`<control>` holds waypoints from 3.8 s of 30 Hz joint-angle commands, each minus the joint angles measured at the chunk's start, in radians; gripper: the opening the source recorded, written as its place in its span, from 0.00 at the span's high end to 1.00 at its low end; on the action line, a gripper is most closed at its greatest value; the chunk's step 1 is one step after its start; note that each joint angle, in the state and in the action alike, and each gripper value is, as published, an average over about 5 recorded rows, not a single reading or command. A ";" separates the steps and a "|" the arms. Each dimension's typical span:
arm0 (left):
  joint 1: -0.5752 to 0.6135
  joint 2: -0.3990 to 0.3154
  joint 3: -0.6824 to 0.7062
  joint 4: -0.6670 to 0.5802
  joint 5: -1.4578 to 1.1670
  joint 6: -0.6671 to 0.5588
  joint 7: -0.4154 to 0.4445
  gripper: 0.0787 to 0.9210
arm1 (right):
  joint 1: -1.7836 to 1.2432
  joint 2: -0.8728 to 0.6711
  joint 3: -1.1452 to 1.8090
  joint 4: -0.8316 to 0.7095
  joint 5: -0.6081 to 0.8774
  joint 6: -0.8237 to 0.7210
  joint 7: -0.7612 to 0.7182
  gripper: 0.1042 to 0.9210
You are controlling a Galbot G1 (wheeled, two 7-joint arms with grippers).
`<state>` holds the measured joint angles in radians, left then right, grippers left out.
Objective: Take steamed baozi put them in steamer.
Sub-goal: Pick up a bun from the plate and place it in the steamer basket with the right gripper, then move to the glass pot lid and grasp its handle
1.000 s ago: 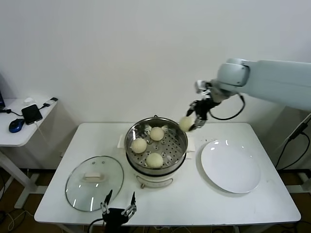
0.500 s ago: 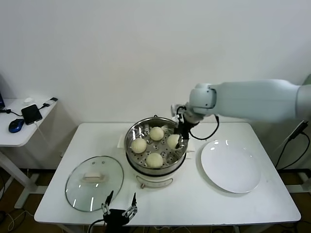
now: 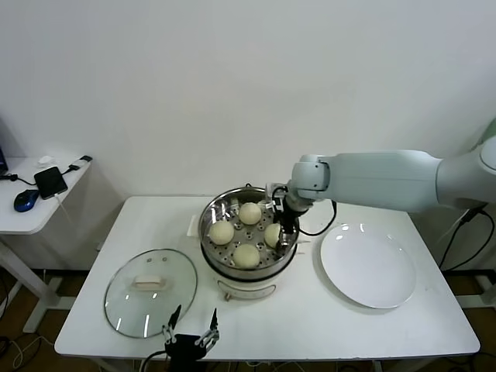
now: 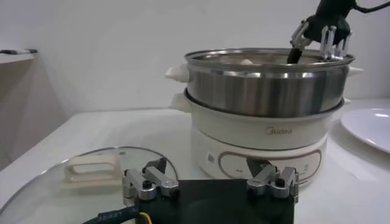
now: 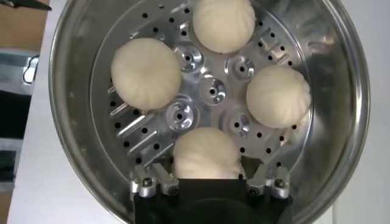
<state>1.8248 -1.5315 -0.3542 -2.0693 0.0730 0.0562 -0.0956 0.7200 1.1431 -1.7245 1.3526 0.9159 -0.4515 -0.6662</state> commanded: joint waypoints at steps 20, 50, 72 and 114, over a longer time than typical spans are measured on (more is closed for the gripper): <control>-0.008 0.010 -0.036 -0.037 -0.028 -0.069 0.006 0.12 | -0.620 -0.476 1.150 0.013 -0.119 0.176 0.517 0.12; -0.058 0.104 -0.105 0.059 0.412 -0.117 -0.234 0.12 | -2.129 -0.099 2.310 0.154 -0.498 0.753 0.511 0.12; -0.251 0.209 -0.232 0.475 1.202 -0.057 -0.359 0.12 | -2.163 -0.028 2.217 0.165 -0.541 0.731 0.557 0.12; -0.410 0.202 -0.160 0.625 1.274 0.134 -0.314 0.37 | -2.138 -0.028 2.215 0.162 -0.580 0.704 0.589 0.12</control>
<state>1.4275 -1.3277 -0.5296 -1.4813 1.3364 0.1562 -0.4022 -1.4187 1.1135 0.4914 1.5122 0.3400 0.2546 -0.0805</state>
